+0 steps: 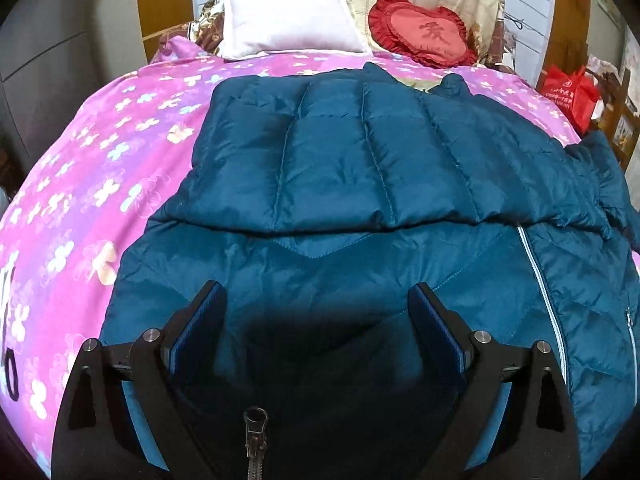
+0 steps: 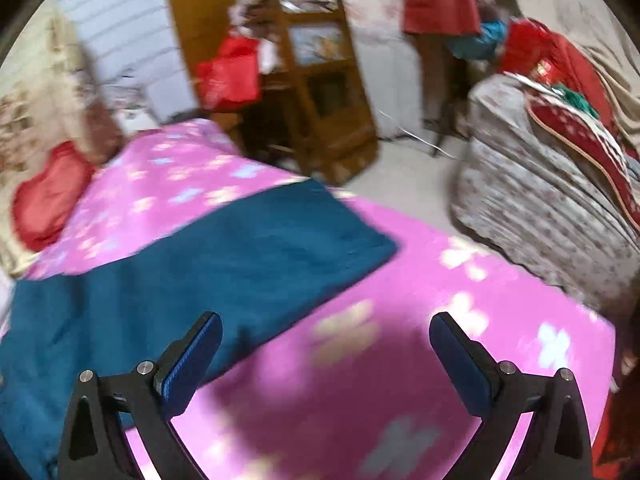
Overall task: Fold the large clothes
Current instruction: 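Grasp the other sleeve with the right tool, fold it across the body, release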
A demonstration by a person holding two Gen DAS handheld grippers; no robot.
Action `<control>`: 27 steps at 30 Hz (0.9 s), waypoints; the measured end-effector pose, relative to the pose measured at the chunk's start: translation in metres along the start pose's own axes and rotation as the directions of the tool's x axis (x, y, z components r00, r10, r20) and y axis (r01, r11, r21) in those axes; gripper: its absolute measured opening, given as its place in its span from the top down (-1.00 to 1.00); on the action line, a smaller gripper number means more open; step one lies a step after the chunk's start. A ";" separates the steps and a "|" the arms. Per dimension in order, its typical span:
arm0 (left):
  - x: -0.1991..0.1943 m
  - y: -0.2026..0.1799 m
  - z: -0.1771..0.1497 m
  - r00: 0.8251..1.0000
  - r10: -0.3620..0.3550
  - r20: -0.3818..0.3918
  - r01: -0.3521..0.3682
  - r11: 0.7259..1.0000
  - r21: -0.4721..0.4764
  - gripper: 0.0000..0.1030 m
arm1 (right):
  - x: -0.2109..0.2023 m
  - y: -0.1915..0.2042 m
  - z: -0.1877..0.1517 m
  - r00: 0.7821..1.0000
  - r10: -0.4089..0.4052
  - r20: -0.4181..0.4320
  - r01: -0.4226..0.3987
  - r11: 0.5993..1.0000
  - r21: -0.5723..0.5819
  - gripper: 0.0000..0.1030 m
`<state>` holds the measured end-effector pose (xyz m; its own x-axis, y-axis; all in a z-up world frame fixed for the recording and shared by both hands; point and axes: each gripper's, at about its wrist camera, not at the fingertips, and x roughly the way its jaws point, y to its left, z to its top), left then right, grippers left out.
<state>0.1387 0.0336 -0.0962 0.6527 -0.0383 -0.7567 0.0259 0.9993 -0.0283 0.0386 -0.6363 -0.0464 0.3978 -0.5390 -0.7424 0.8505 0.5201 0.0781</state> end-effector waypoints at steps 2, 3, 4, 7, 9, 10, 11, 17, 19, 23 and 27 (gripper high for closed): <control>-0.001 -0.001 0.000 1.000 0.006 0.001 -0.006 1.000 0.002 -0.81 | 0.015 -0.006 0.013 0.999 -0.041 -0.014 0.040 0.997 -0.061 -0.99; -0.001 -0.002 -0.001 1.000 0.009 0.001 -0.009 1.000 0.002 -0.81 | 0.027 -0.008 0.018 0.999 -0.023 -0.045 0.018 0.994 -0.105 -0.99; -0.001 -0.002 -0.001 1.000 0.012 0.001 -0.012 1.000 0.001 -0.81 | 0.041 -0.007 0.022 0.995 0.027 -0.098 -0.040 0.990 -0.137 -0.99; 0.000 -0.001 0.000 1.000 0.014 0.000 -0.014 1.000 0.002 -0.81 | 0.054 0.007 0.024 0.986 0.079 -0.144 -0.112 0.965 -0.239 -1.00; 0.000 0.000 -0.001 1.000 0.013 0.000 -0.013 1.000 0.001 -0.81 | 0.056 0.016 0.026 0.981 0.122 -0.153 -0.160 0.950 -0.268 -1.00; 0.000 0.000 -0.001 1.000 0.013 -0.001 -0.013 1.000 0.001 -0.81 | 0.056 0.022 0.027 0.978 0.141 -0.152 -0.180 0.942 -0.284 -1.00; 0.000 0.000 -0.001 1.000 0.013 0.000 -0.013 1.000 0.002 -0.81 | 0.056 0.026 0.027 0.978 0.145 -0.151 -0.184 0.937 -0.296 -0.99; 0.000 0.000 -0.001 1.000 0.013 0.000 -0.013 1.000 0.002 -0.81 | 0.036 0.025 0.016 0.953 0.293 -0.080 -0.304 0.919 -0.251 0.63; 0.000 0.000 -0.001 1.000 0.012 0.000 -0.012 1.000 0.001 -0.81 | 0.018 0.024 0.013 0.948 0.318 -0.005 -0.308 0.917 -0.255 0.78; 0.000 0.000 -0.001 1.000 0.012 0.000 -0.012 1.000 0.001 -0.81 | -0.046 0.041 0.002 0.923 0.360 0.139 -0.296 0.891 -0.345 0.80; 0.000 0.002 -0.002 1.000 0.010 0.000 -0.010 1.000 -0.004 -0.81 | -0.101 0.076 -0.017 0.904 0.398 0.157 -0.306 0.858 -0.411 0.80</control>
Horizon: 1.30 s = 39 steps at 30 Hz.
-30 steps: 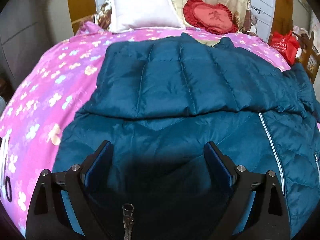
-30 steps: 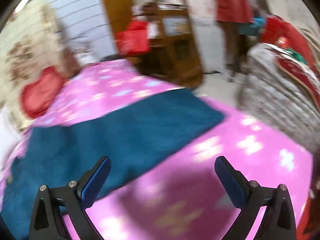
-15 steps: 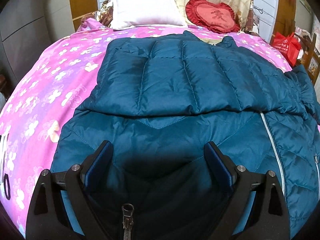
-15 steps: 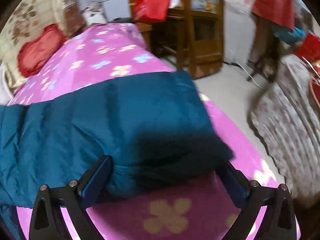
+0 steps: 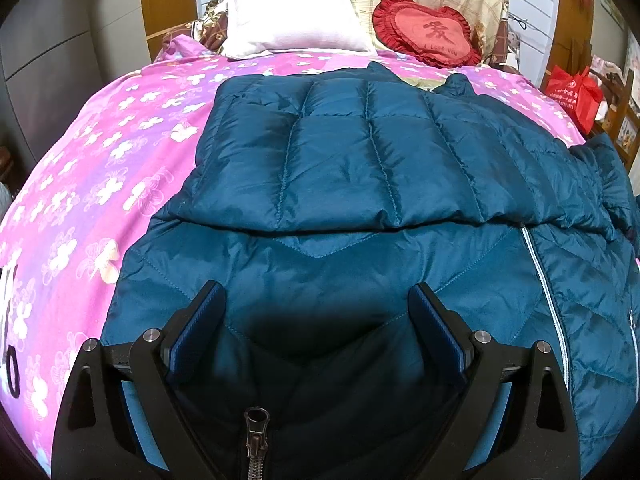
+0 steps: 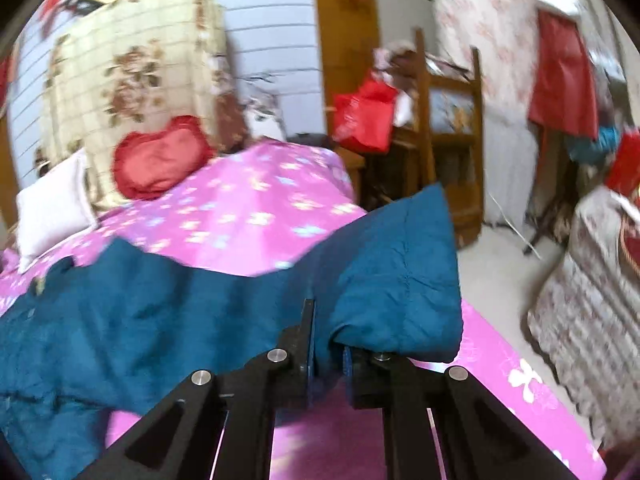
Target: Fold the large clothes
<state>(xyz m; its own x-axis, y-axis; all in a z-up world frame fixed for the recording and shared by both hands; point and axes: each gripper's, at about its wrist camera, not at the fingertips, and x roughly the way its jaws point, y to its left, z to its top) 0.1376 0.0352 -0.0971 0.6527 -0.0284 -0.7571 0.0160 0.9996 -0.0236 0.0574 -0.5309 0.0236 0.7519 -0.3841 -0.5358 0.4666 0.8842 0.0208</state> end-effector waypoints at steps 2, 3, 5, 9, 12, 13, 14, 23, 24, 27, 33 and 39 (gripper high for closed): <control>0.000 0.002 0.000 1.000 -0.001 0.001 0.001 1.000 -0.005 -0.81 | -0.020 0.040 0.001 0.998 0.055 0.009 -0.055 0.998 -0.023 0.81; 0.000 0.003 0.000 1.000 -0.002 0.001 0.002 1.000 -0.008 -0.81 | -0.029 0.056 -0.003 0.996 0.084 0.011 -0.084 0.996 -0.027 0.81; -0.001 0.004 -0.001 1.000 -0.005 0.002 0.005 1.000 -0.014 -0.81 | -0.043 0.099 -0.009 0.988 0.157 0.005 -0.156 0.987 -0.044 0.81; -0.001 0.007 -0.001 1.000 -0.011 0.005 0.011 1.000 -0.030 -0.81 | -0.055 0.179 -0.030 0.969 0.248 -0.022 -0.249 0.963 -0.107 0.81; -0.001 0.007 -0.001 1.000 -0.008 0.001 0.008 0.999 -0.034 -0.81 | -0.052 0.239 -0.049 0.948 0.310 -0.076 -0.318 0.937 -0.146 0.81; -0.001 0.006 -0.001 1.000 -0.004 -0.001 0.004 0.999 -0.032 -0.81 | -0.050 0.259 -0.056 0.941 0.324 -0.095 -0.336 0.928 -0.164 0.80; -0.001 0.006 -0.001 1.000 0.000 -0.002 0.000 1.000 -0.030 -0.81 | -0.048 0.283 -0.063 0.934 0.337 -0.116 -0.354 0.915 -0.192 0.81; 0.001 0.005 -0.001 1.000 0.008 -0.015 -0.008 1.000 -0.028 -0.81 | -0.050 0.420 -0.104 0.866 0.439 -0.239 -0.499 0.784 -0.370 0.81; 0.001 0.005 -0.001 1.000 0.007 -0.015 -0.008 1.000 -0.028 -0.81 | -0.047 0.428 -0.107 0.868 0.427 -0.252 -0.495 0.780 -0.383 0.80; 0.001 0.005 -0.001 1.000 0.006 -0.016 -0.007 1.000 -0.029 -0.81 | -0.037 0.433 -0.114 0.863 0.410 -0.295 -0.500 0.773 -0.389 0.41; 0.001 0.005 -0.001 1.000 0.006 -0.016 -0.006 1.000 -0.030 -0.81 | -0.068 0.405 -0.118 0.827 0.483 -0.286 -0.561 0.736 -0.378 -0.50; -0.007 0.006 -0.001 0.999 -0.043 0.019 0.043 0.998 -0.034 -0.81 | -0.100 0.335 -0.123 0.912 0.348 -0.218 -0.408 0.827 -0.387 -0.67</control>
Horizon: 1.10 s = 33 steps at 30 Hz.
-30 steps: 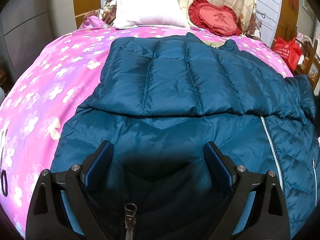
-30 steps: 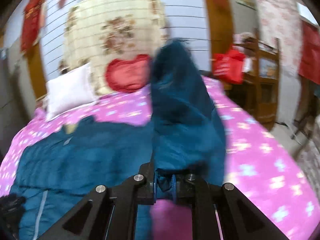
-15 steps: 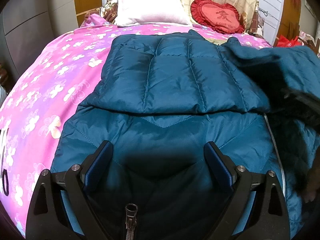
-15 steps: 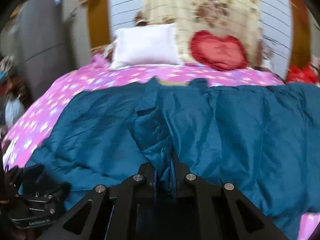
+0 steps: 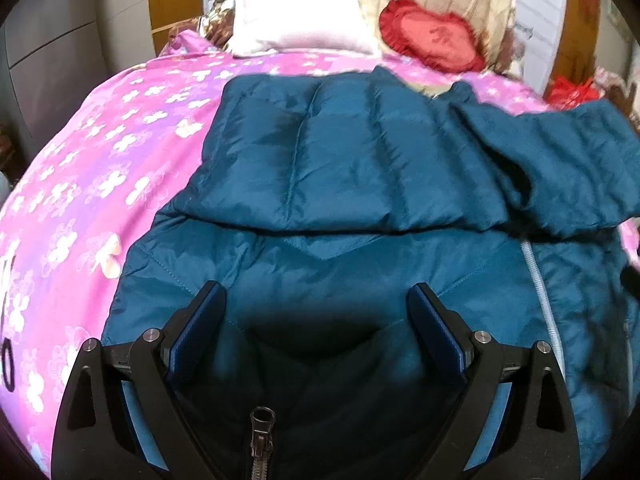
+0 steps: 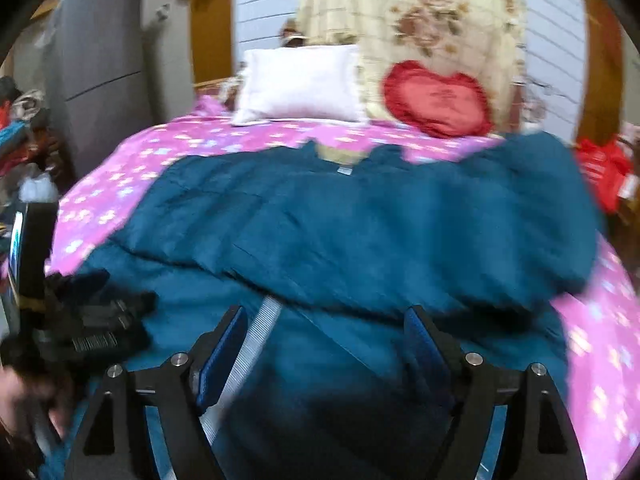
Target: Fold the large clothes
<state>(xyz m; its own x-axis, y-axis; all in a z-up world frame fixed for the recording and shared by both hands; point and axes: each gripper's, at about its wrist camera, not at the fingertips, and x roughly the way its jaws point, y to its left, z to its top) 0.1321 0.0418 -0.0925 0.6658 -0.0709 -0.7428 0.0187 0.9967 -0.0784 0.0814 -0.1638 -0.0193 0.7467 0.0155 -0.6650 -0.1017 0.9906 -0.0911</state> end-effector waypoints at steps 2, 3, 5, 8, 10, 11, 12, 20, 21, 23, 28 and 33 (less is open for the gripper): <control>-0.011 -0.006 0.002 0.999 -0.042 0.025 0.041 0.999 0.016 -0.81 | -0.006 -0.017 -0.014 0.993 -0.117 -0.019 0.118 0.993 0.021 -0.76; -0.017 -0.011 0.005 0.998 -0.060 0.038 0.059 0.998 0.023 -0.81 | -0.006 -0.033 -0.022 0.983 -0.176 -0.048 0.179 0.982 0.053 -0.76; -0.031 -0.031 0.016 0.992 -0.108 0.063 0.104 0.993 0.057 -0.81 | -0.003 -0.057 -0.035 0.976 -0.194 -0.103 0.207 0.969 0.134 -0.76; -0.035 -0.069 0.038 0.979 -0.193 0.062 0.185 0.975 0.123 -0.81 | 0.009 -0.087 -0.045 0.967 -0.176 -0.187 0.217 0.948 0.231 -0.76; -0.024 -0.092 0.053 0.976 -0.211 0.045 0.203 0.969 0.137 -0.81 | 0.020 -0.095 -0.051 0.962 -0.147 -0.231 0.205 0.945 0.254 -0.77; -0.019 -0.097 0.058 0.975 -0.218 0.039 0.211 0.969 0.130 -0.81 | 0.025 -0.094 -0.051 0.959 -0.146 -0.242 0.207 0.946 0.250 -0.77; -0.011 -0.104 0.062 0.971 -0.237 0.029 0.232 0.966 0.117 -0.81 | 0.028 -0.090 -0.052 0.955 -0.164 -0.246 0.222 0.948 0.230 -0.81; 0.040 -0.117 0.063 0.968 -0.241 -0.066 0.242 0.970 0.006 0.30 | 0.033 -0.087 -0.056 0.951 -0.171 -0.258 0.224 0.955 0.195 -0.94; 0.037 -0.116 0.063 0.962 -0.267 -0.066 0.267 0.964 -0.006 0.66 | 0.032 -0.088 -0.055 0.952 -0.163 -0.260 0.219 0.955 0.202 -0.96; 0.027 -0.117 0.066 0.962 -0.270 -0.048 0.271 0.963 0.009 0.77 | 0.034 -0.092 -0.056 0.952 -0.154 -0.265 0.212 0.954 0.211 -0.99; -0.016 -0.102 0.073 0.950 -0.310 0.049 0.310 0.951 0.004 0.78 | 0.037 -0.095 -0.054 0.951 -0.162 -0.264 0.219 0.954 0.203 -0.99; -0.042 -0.070 0.084 0.947 -0.299 0.117 0.299 0.954 0.014 0.78 | 0.038 -0.096 -0.053 0.951 -0.162 -0.263 0.219 0.954 0.204 -1.00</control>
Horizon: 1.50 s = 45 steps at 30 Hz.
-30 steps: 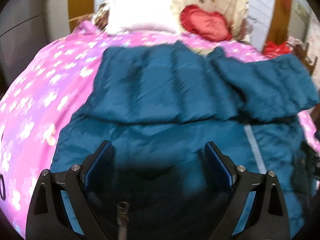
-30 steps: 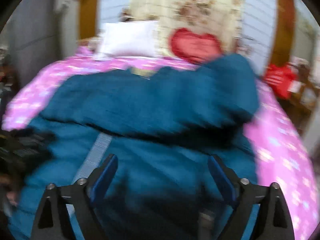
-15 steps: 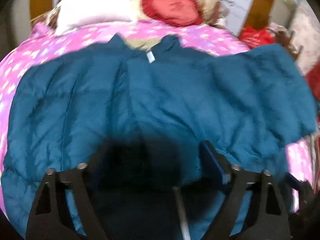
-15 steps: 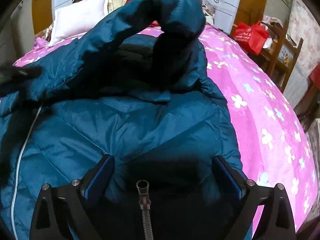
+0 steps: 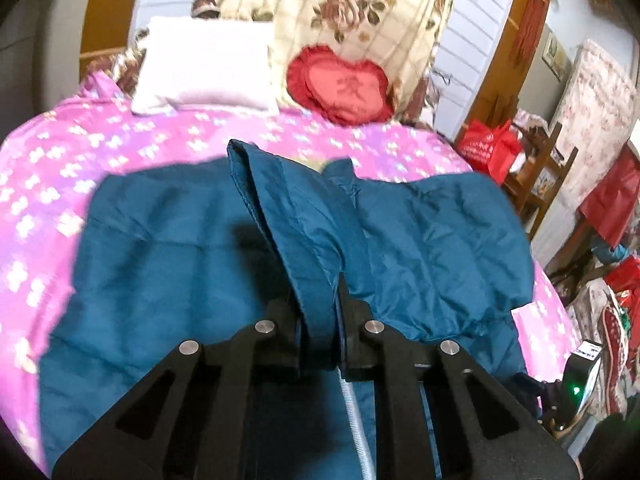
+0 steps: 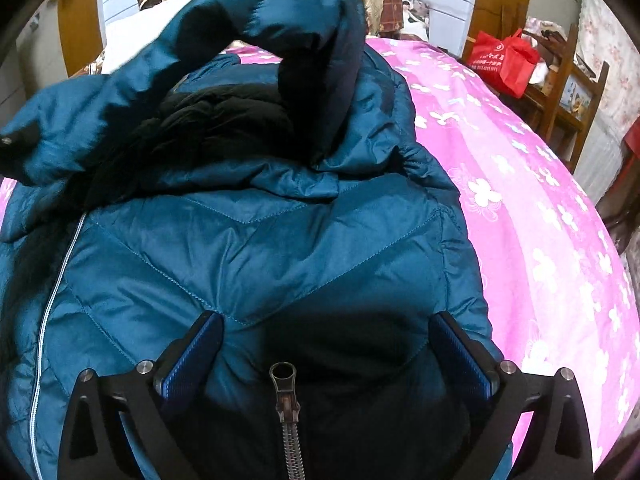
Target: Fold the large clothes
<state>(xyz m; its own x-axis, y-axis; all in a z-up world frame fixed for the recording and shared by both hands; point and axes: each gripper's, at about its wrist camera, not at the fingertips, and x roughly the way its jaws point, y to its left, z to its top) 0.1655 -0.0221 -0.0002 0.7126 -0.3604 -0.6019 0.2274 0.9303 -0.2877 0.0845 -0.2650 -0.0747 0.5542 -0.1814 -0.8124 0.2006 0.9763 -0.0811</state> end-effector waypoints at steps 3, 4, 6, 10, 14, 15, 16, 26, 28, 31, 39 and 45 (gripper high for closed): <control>-0.014 0.028 0.007 0.997 0.063 0.034 -0.064 0.998 0.008 0.78 | 0.000 0.000 0.000 1.000 0.002 0.000 -0.002 1.000 0.002 -1.00; -0.016 0.038 0.008 0.996 0.080 0.036 -0.080 0.997 0.000 0.78 | 0.001 0.000 0.000 1.000 0.004 0.000 -0.004 1.000 0.003 -1.00; -0.018 0.066 0.009 0.993 0.117 0.028 -0.116 0.993 -0.032 0.78 | 0.001 -0.001 0.000 1.000 0.007 -0.001 -0.007 1.000 0.005 -1.00; 0.001 0.102 0.000 0.988 0.150 -0.043 -0.152 0.987 -0.056 0.76 | 0.003 -0.002 -0.001 1.000 0.014 -0.005 -0.014 1.000 0.007 -1.00; 0.012 0.115 -0.014 0.981 0.151 -0.119 -0.160 0.984 -0.075 0.44 | 0.002 -0.006 0.001 1.000 0.029 -0.011 -0.029 1.000 0.011 -0.99; 0.008 0.119 -0.015 0.984 0.138 -0.110 -0.149 0.983 -0.103 0.27 | 0.000 -0.009 0.002 0.999 0.033 -0.005 -0.033 0.999 0.017 -0.99; 0.000 0.123 -0.015 0.987 0.136 -0.083 -0.146 0.981 -0.129 0.08 | -0.005 -0.012 0.004 0.999 0.032 0.013 -0.032 0.999 0.025 -0.99; -0.012 0.104 0.029 0.967 0.242 0.073 -0.229 0.961 -0.152 -0.28 | -0.045 -0.016 0.087 0.934 0.168 0.315 -0.196 0.979 0.057 -0.38; 0.011 0.084 0.029 0.974 0.221 0.042 -0.219 0.974 -0.063 -0.28 | -0.036 0.000 0.104 0.920 0.243 0.309 -0.252 0.968 -0.009 -0.37; 0.049 0.077 0.016 0.957 0.291 -0.023 -0.290 0.957 0.028 -0.27 | -0.009 0.026 0.110 0.931 0.252 0.264 -0.235 0.967 -0.094 -0.37; 0.071 0.082 0.001 0.920 0.390 -0.033 -0.388 0.920 0.059 -0.31 | 0.057 0.008 0.109 0.976 0.218 0.023 -0.217 0.975 -0.042 -0.56; 0.074 0.086 0.028 0.917 0.398 0.013 -0.398 0.917 0.030 -0.31 | 0.014 0.019 0.150 0.947 0.193 0.255 -0.191 0.981 -0.031 -0.53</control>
<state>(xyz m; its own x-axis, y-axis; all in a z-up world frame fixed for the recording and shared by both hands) 0.2569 0.0332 -0.0488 0.7530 0.0405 -0.6568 -0.0552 0.9985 -0.0018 0.2170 -0.2668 -0.0008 0.7700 -0.0139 -0.6378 0.0659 0.9961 0.0579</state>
